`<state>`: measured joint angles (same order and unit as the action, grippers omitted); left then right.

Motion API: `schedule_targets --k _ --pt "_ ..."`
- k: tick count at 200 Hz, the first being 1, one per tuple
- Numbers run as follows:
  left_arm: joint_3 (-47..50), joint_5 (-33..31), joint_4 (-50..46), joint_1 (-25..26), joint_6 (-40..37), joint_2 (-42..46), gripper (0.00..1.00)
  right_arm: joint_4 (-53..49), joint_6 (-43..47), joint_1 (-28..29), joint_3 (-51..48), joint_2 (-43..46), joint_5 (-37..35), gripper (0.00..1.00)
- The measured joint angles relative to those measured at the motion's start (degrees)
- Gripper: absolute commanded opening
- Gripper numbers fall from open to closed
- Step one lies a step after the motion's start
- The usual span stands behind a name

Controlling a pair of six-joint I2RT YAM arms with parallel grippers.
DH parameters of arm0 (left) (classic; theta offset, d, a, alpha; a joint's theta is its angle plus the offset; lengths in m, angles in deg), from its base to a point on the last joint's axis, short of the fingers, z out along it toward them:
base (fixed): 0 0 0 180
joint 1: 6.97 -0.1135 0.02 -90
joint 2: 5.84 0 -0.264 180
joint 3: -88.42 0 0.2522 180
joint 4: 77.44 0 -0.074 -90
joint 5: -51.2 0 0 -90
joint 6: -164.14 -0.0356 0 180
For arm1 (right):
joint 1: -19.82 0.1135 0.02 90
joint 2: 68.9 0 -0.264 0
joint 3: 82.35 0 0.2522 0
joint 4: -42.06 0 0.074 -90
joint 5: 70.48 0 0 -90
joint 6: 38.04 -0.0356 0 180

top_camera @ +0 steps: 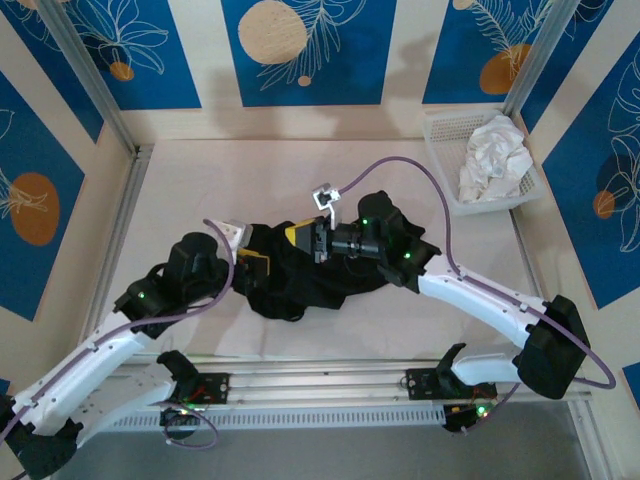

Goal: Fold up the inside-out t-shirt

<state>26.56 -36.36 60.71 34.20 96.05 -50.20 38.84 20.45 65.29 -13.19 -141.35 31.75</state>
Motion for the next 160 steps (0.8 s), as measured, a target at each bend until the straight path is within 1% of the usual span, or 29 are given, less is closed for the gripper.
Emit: schedule_targets --k 31,63,76,98,160 --pt "-0.04 5.49 5.25 0.24 -0.92 -1.86 0.34 -0.81 0.0 -0.79 0.02 0.0 0.48 0.0" --pt "-0.15 6.82 8.35 0.28 -2.6 -5.97 0.35 -0.98 0.0 -0.87 0.02 0.0 1.36 0.0" --pt "-0.5 6.67 9.05 0.28 -3.15 -7.48 0.33 -1.01 0.0 -0.94 0.02 0.0 1.53 0.0" --pt "-1.51 4.52 9.31 0.33 -4.17 -9.49 0.31 -1.14 0.0 -0.94 0.02 0.0 1.62 0.0" --pt "-2.23 -0.42 9.46 0.33 -5.99 -11.89 0.24 -1.16 0.0 -1.38 0.02 0.37 1.7 0.0"
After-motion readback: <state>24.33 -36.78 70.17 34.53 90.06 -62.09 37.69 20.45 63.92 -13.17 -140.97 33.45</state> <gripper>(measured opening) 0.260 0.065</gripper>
